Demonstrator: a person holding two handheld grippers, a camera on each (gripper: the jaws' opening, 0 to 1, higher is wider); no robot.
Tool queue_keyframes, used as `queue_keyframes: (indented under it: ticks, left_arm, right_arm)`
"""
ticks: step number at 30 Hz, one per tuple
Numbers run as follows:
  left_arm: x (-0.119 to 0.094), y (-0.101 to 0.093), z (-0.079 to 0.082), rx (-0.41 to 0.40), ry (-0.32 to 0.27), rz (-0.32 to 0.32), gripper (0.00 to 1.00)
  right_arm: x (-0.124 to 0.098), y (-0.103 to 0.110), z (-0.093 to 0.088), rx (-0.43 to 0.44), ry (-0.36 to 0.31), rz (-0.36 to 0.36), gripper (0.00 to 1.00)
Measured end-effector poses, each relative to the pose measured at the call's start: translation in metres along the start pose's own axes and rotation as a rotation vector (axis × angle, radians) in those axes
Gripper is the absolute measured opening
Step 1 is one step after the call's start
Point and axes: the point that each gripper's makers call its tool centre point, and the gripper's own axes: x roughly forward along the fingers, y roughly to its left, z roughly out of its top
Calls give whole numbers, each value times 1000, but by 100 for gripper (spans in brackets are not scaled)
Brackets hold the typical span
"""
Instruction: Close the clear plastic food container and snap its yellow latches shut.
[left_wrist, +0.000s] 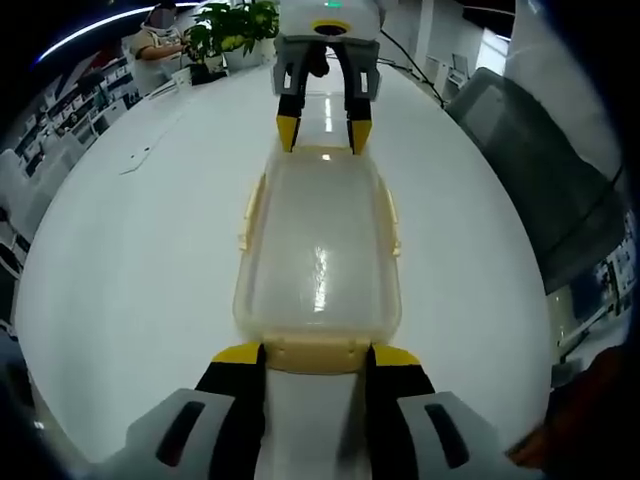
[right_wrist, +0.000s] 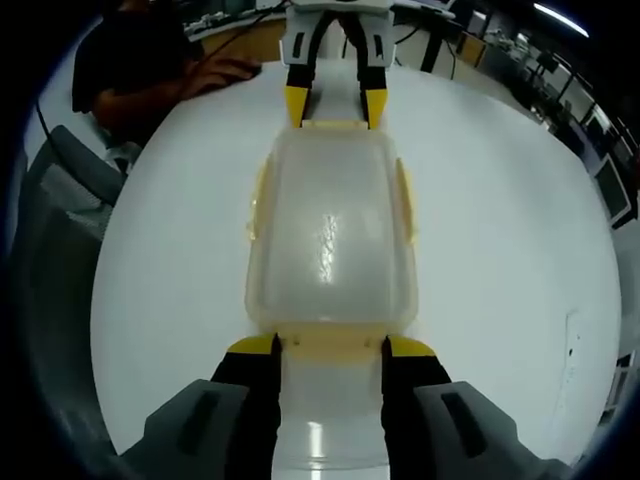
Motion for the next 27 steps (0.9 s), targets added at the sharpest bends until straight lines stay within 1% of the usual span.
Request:
queue_keyframes:
  ticks: [3,7,13,17,21,22,27]
  left_arm:
    - [-3,-1,2,8,15,2,33]
    - [-12,-3,6,8,17,6,33]
    - [-36,-8,13,7,31,24,33]
    - [-50,-11,19,10,42,30,32]
    - [-61,-16,26,7,53,37,32]
    - [-64,-18,30,7,53,38,32]
    - [-77,-22,45,-1,55,46,32]
  right_arm:
    - [-4,1,1,-13,6,-8,35]
    - [-11,2,3,-13,1,-11,35]
    - [-26,2,15,-24,-33,-20,35]
    - [-38,7,23,-33,-52,-18,35]
    - [-52,10,26,-48,-64,-14,35]
    - [-53,11,26,-49,-64,-13,35]
    - [-74,14,27,-61,-74,-8,35]
